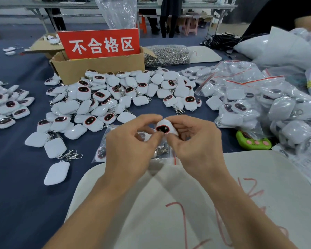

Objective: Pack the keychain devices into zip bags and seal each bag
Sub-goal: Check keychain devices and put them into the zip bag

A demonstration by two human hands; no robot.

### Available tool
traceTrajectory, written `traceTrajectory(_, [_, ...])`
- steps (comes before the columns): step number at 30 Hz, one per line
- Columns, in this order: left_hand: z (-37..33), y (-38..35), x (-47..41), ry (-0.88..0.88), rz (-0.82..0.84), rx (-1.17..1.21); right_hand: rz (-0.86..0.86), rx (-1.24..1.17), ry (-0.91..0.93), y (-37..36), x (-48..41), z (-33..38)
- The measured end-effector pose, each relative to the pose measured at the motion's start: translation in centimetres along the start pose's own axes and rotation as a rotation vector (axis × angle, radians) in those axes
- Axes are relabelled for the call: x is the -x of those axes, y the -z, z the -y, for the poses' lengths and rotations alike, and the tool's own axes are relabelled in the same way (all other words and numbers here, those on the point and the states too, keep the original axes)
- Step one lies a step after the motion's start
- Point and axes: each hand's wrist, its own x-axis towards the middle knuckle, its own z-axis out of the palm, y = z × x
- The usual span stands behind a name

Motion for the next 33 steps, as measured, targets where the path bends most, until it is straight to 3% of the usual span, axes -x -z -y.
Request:
traceTrajectory(5, [0.1,0.0,0.4,-0.118,-0.075,-0.202,-0.183,0.287,0.2,0.1,0.4,0.2])
traceTrajectory(14, [0.3,0.0,0.5,-0.095,-0.083,-0.192,-0.162,0.278,0.226,0.2,0.3,-0.1])
traceTrajectory(16, [0.4,0.1,0.6,-0.115,-0.059,-0.184,-0.14,0.19,0.151,0.3,0.0,-0.1])
traceTrajectory(20, [0.2,0.1,0.6,-0.231,0.014,-0.107,0.002,-0.262,-0.123,0.6,-0.4,0.4])
traceTrajectory(23, [0.3,-0.1,0.5,-0.226,0.007,-0.033,0.027,-0.389,-0.266,0.7,-0.5,0.4])
traceTrajectory(26, [0.5,0.0,0.3,-0.179,0.029,-0.094,0.002,-0.368,-0.245,0.8,-0.7,0.6])
traceTrajectory(29, [0.3,0.1,0.3,-0.119,0.055,-0.202,0.08,-0.356,-0.144,1.1,-0.7,0.8])
traceTrajectory(33, [0.0,0.1,0.4,-0.062,0.108,-0.139,0.087,-0.321,-0.103,1.5,-0.7,0.7])
